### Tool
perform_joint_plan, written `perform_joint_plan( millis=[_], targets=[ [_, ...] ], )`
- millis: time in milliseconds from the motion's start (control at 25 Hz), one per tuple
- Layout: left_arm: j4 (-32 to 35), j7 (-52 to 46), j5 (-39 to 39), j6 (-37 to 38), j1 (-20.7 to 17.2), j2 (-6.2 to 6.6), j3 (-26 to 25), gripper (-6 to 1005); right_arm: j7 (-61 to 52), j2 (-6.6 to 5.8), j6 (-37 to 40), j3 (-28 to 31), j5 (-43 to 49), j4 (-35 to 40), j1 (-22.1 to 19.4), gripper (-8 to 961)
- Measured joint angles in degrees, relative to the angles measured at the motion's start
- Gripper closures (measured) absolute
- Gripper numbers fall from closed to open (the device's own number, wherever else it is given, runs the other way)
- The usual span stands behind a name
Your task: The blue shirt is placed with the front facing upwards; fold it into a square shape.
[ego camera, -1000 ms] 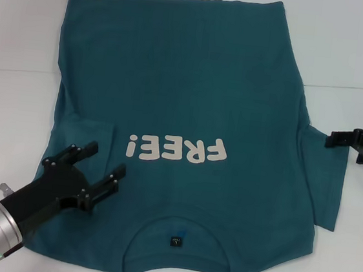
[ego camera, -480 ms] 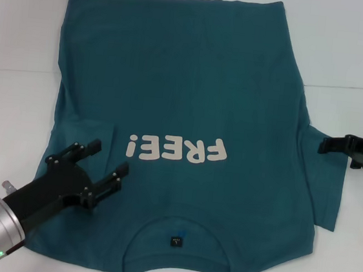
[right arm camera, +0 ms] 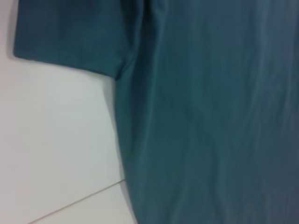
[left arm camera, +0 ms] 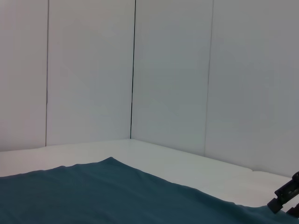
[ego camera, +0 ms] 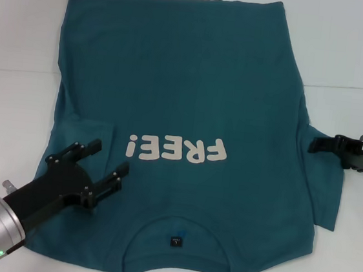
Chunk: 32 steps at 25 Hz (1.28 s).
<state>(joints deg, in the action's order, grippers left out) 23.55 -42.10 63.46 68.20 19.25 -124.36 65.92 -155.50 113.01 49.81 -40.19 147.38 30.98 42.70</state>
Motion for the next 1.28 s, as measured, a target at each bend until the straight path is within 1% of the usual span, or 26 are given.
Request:
perform_joint_plan(
  millis=[120,400,600,960,1160,1280],
  targets=[
    [0.0,0.0,0.0,0.0,0.0,0.00,0.0,279,0.1,0.00,0.3,0.0,-2.3,0.0,-0.4,89],
    [0.0,0.0,0.0,0.0,-0.3,0.00,0.0,279,0.1,-0.45,0.5,0.2,-5.3,-0.1,-1.2,102],
    [0.0,0.0,0.0,0.0,-0.3,0.00,0.0,279,0.2,-0.71,0.9,0.1,-5.6,0.3,-1.6,284],
    [0.0,0.0,0.0,0.0,-0.3,0.00,0.0,279,2.7,-0.60,0.4,0.1,-5.7,0.0,-1.9,528],
    [0.0,0.1,-0.1,0.0,-0.3,0.00,0.0,279,2.9,-0.54,0.6,0.0,-5.7,0.6,-1.9,772],
    [0.0,0.1,-0.2,0.0,-0.3,0.00,0.0,279,2.9,-0.60,0.7,0.1,-5.7,0.8,-1.8,874]
  ],
)
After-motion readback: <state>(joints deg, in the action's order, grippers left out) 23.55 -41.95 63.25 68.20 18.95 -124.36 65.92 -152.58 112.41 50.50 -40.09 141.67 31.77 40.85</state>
